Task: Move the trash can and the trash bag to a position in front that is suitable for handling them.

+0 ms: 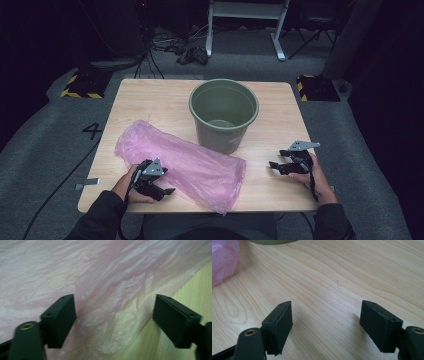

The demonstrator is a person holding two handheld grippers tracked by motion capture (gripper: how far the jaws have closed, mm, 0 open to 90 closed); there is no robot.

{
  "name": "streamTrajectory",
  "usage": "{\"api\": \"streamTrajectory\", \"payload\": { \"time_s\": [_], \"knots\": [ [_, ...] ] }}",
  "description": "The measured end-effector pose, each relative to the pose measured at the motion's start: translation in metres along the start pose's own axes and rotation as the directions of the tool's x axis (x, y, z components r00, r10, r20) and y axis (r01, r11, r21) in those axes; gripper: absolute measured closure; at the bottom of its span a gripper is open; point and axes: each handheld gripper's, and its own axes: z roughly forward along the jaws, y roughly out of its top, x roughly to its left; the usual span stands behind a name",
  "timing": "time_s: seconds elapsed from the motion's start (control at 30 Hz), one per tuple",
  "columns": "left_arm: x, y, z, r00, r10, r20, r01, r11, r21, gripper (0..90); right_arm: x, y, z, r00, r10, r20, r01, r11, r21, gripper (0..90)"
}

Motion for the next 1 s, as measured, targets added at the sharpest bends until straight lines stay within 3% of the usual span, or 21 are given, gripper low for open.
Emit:
{"api": "streamTrajectory", "payload": {
  "time_s": [0.1, 0.13, 0.2, 0.3, 0.5, 0.73, 1.0],
  "knots": [
    [0.004, -0.001, 0.0, 0.9996, -0.02, -0.02, 0.019, 0.9991, -0.037, 38.7, 0.001, 0.0, 0.001, 1.0, -0.002, 0.004, 0.002, 1.0, -0.004, 26.0],
    [0.005, -0.002, 0.0, 0.9996, -0.015, -0.022, 0.014, 0.9986, -0.05, 50.0, 0.001, 0.0, 0.002, 0.9999, -0.008, 0.007, 0.008, 1.0, -0.008, 26.0],
    [0.005, -0.002, 0.001, 0.9996, -0.015, -0.026, 0.013, 0.9976, -0.068, 53.8, 0.001, 0.0, 0.003, 0.9999, -0.008, 0.01, 0.008, 1.0, -0.01, 26.0],
    [0.003, 0.0, 0.002, 0.999, 0.009, -0.043, -0.012, 0.9975, -0.07, 70.5, 0.003, 0.002, 0.005, 0.9995, -0.011, 0.031, 0.012, 1.0, -0.009, 26.0],
    [-0.002, 0.001, 0.004, 0.9937, 0.019, -0.11, -0.027, 0.9975, -0.065, 84.6, 0.003, 0.002, 0.005, 0.9993, -0.013, 0.035, 0.013, 1.0, -0.008, 26.0],
    [-0.006, 0.003, -0.001, 0.9911, 0.014, -0.133, -0.028, 0.9942, -0.104, 89.8, 0.003, 0.002, 0.005, 0.9993, -0.014, 0.035, 0.014, 1.0, -0.008, 26.0],
    [-0.005, 0.008, -0.02, 0.9842, -0.014, -0.177, -0.022, 0.9797, -0.199, 90.0, 0.003, 0.002, 0.005, 0.9993, -0.014, 0.036, 0.014, 1.0, -0.009, 26.0]
  ]
}}
